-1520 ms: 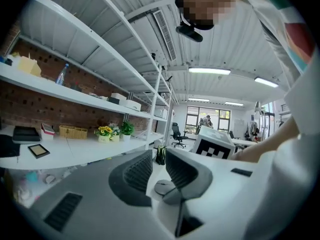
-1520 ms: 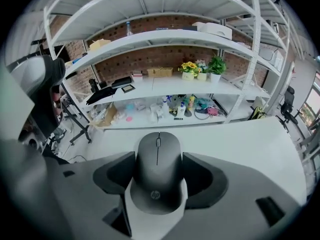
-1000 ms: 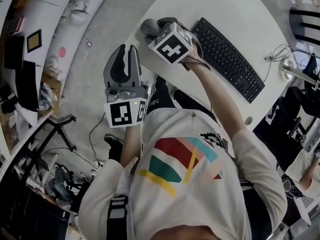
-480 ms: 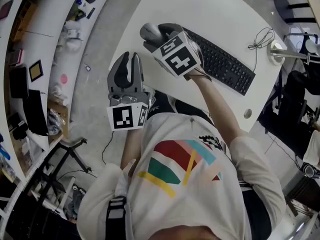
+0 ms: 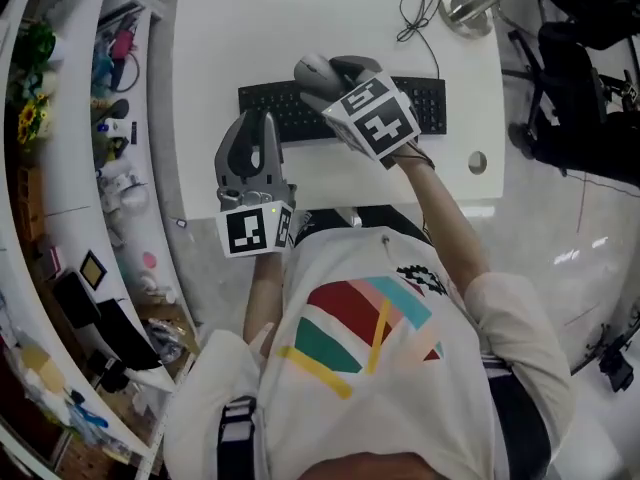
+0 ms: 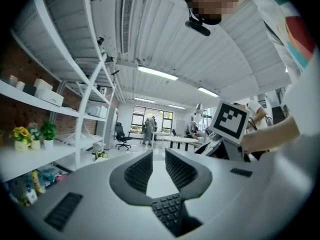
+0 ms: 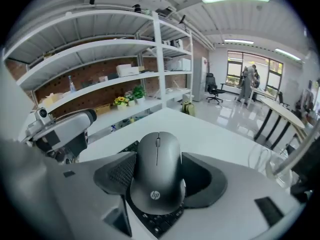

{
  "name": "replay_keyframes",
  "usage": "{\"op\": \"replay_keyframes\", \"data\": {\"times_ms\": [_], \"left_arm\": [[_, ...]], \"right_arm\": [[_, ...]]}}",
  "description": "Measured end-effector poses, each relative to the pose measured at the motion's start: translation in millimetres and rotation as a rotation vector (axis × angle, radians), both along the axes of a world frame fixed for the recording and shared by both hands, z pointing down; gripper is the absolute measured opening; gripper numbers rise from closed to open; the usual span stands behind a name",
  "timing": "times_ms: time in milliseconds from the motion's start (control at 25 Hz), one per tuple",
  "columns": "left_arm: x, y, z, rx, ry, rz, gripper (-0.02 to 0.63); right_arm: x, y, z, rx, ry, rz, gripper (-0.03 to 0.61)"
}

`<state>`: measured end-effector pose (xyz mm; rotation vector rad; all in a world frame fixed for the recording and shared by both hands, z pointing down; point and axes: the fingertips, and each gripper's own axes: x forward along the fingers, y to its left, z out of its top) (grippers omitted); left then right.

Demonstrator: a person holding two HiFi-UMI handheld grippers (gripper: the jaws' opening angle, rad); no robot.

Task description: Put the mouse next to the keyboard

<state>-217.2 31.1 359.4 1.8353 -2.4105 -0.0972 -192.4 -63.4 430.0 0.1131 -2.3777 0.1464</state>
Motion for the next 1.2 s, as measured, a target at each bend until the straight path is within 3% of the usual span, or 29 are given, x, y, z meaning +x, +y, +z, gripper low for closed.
{"op": "replay_keyframes", "data": {"times_ms": [200, 360, 840, 1200], "left_arm": [[51, -50, 17, -0.063, -0.048, 0.174, 0.109], [76, -70, 23, -0.085, -0.046, 0.243, 0.109], [114, -108, 36, -0.124, -0.042, 0.314, 0.109], [149, -133, 48, -0.159, -0.018, 0.359, 0.109]], "right_arm": [[79, -62, 5, 0.03, 0.022, 0.178, 0.295], [135, -96, 12, 0.027, 0.036, 0.306, 0.295], [255, -160, 23, 0.012, 0.046, 0.595, 0.295], [322, -181, 58, -0.049, 0.097, 0.702, 0.295]]}}
